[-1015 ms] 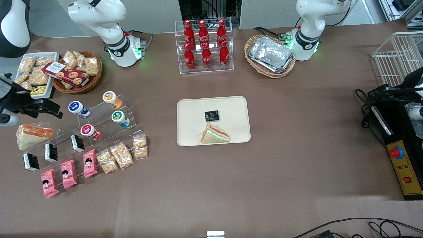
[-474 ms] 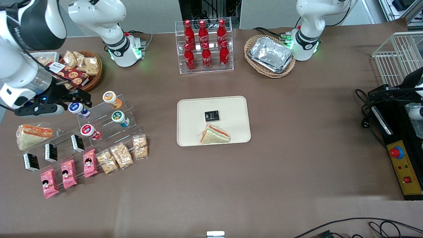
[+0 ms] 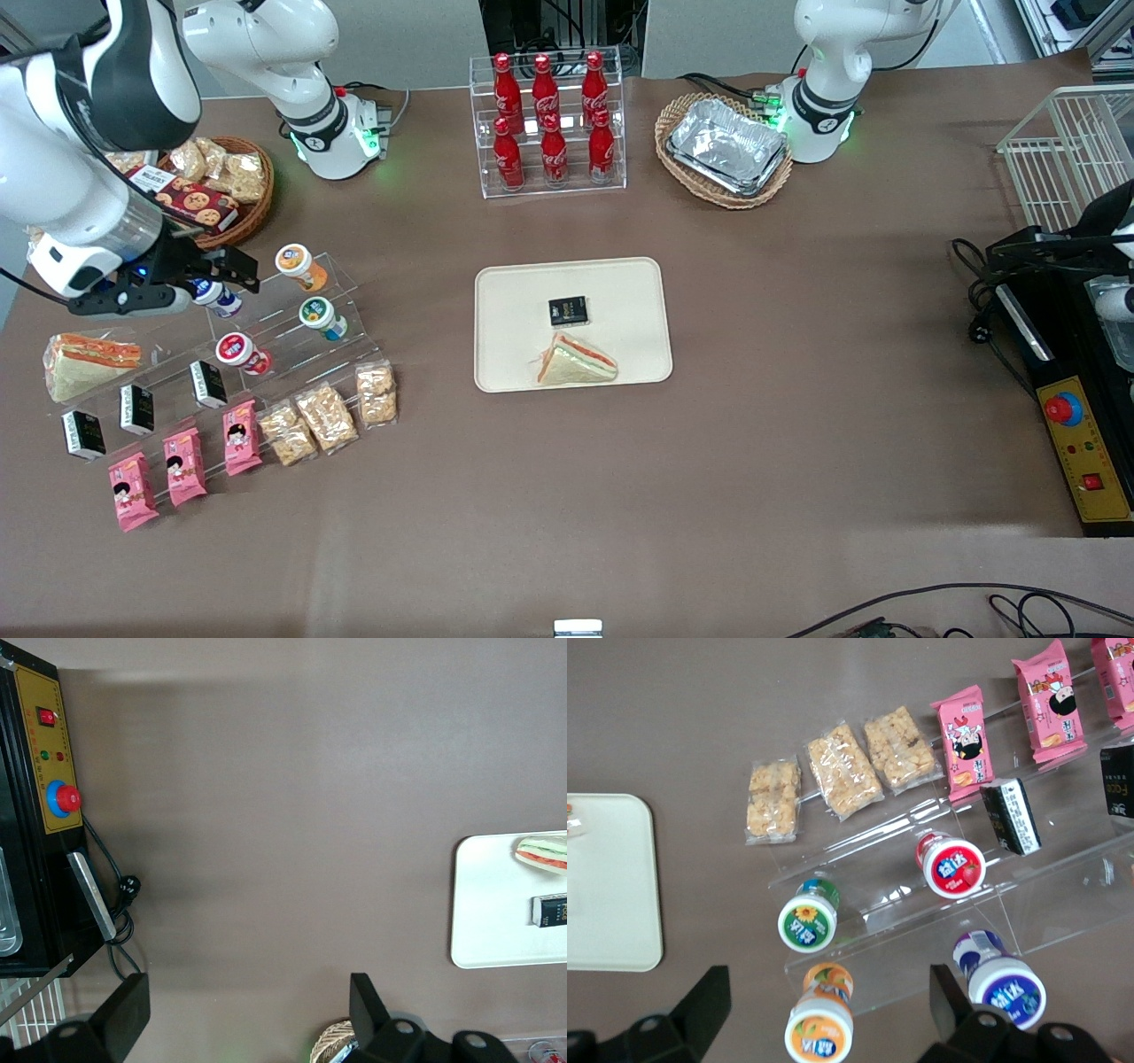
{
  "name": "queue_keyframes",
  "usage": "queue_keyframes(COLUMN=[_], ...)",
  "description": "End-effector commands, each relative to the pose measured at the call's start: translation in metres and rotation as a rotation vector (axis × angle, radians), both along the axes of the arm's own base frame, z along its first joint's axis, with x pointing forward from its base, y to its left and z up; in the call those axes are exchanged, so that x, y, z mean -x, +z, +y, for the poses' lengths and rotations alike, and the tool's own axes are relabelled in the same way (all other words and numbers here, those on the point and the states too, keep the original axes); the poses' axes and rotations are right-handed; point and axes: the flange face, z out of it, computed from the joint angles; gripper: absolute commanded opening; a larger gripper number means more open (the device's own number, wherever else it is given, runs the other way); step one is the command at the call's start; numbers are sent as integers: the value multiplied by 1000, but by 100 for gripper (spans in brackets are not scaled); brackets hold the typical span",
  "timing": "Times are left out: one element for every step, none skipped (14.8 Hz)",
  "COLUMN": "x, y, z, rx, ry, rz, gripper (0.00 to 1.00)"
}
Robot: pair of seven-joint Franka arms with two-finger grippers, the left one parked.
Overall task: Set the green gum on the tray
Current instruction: 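Move the right gripper over the green-labelled gum bottle on the rack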
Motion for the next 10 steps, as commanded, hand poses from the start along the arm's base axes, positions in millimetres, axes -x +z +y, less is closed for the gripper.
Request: queue_keyframes(x=[-13, -13, -12, -11, -10, -11, -12, -12, -9, -6], y=[-31, -41, -51, -62, -73, -82, -89, -96, -103, -110], z=[-2, -3, -3, -1, 3, 6, 6, 12, 14, 22], rx=[12, 18, 18, 19, 19, 19, 20, 20, 20, 19], ry=[4, 11, 10, 12, 20, 24, 24, 29, 29, 41], rz=[1, -7, -16, -24, -29, -27, -27, -29, -33, -41], gripper=[100, 100, 100, 100, 100, 100, 100, 100, 100, 100])
